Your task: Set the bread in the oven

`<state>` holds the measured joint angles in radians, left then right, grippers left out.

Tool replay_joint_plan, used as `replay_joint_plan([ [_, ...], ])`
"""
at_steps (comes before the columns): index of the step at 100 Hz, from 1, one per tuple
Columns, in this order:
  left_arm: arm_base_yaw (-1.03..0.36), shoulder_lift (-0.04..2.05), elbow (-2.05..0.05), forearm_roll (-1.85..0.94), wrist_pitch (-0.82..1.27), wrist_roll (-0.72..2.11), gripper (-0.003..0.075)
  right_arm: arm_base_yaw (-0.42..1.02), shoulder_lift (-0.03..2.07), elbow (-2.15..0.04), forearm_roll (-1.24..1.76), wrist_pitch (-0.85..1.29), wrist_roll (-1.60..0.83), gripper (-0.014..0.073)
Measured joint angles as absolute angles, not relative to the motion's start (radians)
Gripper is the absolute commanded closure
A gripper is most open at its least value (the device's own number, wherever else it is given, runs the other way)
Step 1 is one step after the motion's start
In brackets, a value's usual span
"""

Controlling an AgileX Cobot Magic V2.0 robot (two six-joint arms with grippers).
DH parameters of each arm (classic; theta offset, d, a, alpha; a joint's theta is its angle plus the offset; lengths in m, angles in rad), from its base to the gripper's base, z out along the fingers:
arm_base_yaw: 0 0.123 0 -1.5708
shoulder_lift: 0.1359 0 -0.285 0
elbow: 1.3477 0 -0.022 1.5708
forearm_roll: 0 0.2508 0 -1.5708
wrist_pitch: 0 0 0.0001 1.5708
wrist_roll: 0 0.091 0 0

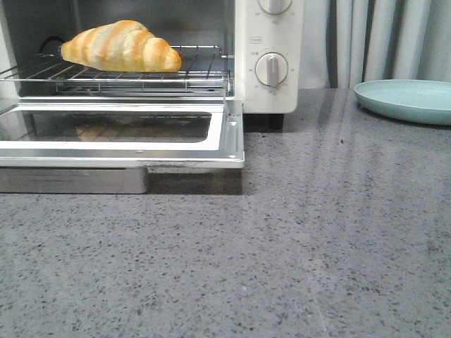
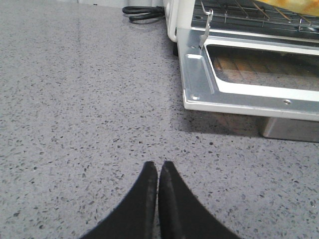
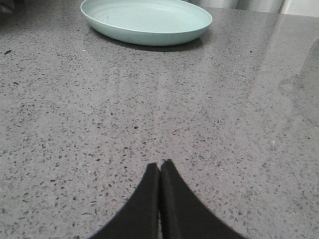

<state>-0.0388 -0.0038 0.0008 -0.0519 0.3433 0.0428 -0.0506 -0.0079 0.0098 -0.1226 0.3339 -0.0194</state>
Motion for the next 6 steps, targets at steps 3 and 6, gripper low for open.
replay_joint_plan([
  [3, -0.039, -0.004, 0.001, -0.052, 0.343, 0.043, 0.0741, -0.051, -0.008, 0.01, -0.123, 0.334, -0.019, 0.0662],
  [6, -0.039, -0.004, 0.001, -0.052, 0.343, 0.043, 0.0741, -0.051, -0.008, 0.01, -0.123, 0.334, -0.019, 0.0662],
])
